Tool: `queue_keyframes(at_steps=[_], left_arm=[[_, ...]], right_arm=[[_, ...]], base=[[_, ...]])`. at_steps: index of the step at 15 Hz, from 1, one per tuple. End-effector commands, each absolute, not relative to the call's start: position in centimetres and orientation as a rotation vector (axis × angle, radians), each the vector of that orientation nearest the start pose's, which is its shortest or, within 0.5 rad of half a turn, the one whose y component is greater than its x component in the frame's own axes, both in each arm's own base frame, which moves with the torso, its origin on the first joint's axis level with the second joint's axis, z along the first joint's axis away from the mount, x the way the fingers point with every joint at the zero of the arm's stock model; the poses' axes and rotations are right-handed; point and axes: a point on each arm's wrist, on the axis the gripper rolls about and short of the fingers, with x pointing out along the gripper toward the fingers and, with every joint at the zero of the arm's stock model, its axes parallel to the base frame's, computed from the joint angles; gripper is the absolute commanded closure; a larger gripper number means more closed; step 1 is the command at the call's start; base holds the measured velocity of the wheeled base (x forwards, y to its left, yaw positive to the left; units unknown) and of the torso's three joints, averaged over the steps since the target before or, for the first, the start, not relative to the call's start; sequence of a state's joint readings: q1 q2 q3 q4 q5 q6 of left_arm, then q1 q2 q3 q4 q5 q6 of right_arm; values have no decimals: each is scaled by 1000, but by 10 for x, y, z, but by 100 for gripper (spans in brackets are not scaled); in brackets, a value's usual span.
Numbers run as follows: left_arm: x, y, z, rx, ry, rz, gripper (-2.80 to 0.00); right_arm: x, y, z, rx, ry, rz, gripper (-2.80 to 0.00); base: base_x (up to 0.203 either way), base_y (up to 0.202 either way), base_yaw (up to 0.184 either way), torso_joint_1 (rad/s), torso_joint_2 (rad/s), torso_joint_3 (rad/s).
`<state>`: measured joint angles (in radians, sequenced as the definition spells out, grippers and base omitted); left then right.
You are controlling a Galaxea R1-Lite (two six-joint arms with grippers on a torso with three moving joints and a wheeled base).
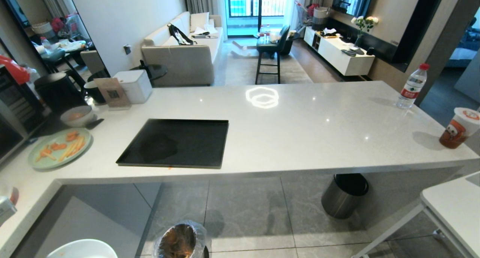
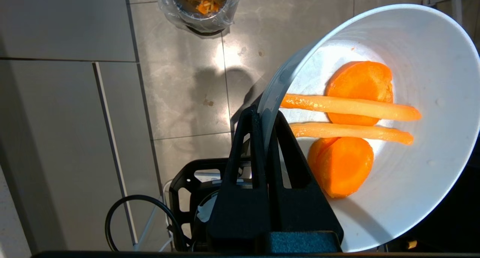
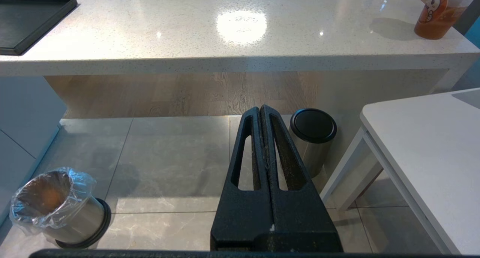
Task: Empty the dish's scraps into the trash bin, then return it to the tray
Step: Move the bowl over the trash can
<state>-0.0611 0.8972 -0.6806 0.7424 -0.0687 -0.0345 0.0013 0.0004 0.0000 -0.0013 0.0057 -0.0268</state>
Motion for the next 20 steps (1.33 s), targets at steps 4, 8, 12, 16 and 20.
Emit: queue_keyframes(at_steps=[4, 8, 12, 16, 20], left_arm=[[56, -5, 182, -38, 979, -95, 0], [56, -4, 182, -40, 981, -88, 0], [57, -4, 183, -41, 981, -86, 0], [58, -4, 182, -39, 984, -86, 0], [57, -4, 181, -39, 987, -86, 0]], right_arm=[[-23, 0, 76, -28, -2, 8, 0], [-23, 0, 76, -28, -2, 8, 0], [-23, 0, 76, -28, -2, 8, 0], [-23, 0, 76, -28, -2, 8, 0], [-23, 0, 76, -28, -2, 8, 0]], base=[[0, 0, 0, 0, 0, 0], [0, 0, 0, 0, 0, 0], [0, 0, 0, 0, 0, 0], [0, 0, 0, 0, 0, 0], [0, 0, 0, 0, 0, 0]])
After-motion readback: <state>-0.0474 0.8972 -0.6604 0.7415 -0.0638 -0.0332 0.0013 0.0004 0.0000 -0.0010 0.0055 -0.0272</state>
